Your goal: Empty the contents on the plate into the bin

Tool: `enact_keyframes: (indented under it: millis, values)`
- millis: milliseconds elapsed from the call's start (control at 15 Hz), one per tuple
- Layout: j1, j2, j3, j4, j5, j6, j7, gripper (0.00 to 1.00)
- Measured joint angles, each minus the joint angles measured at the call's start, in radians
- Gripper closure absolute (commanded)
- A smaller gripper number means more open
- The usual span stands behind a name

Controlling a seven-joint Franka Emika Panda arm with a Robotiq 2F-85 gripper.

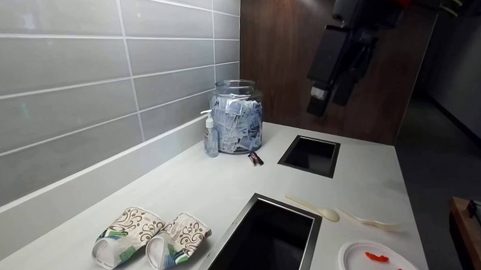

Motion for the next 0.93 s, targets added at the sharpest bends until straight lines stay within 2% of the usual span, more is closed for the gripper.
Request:
enact_keyframes:
  millis: [200,533,933]
  values:
    - [0.011,0.000,-0.024,-0.043,0.009,0.009,-0.040,0.00]
    - [0.097,-0.006,-0.117,-0.161,0.079,0.093,-0.309,0.00]
    - [0.118,-0.005,-0.142,-0.326,0.080,0.216,-0.442,0.00]
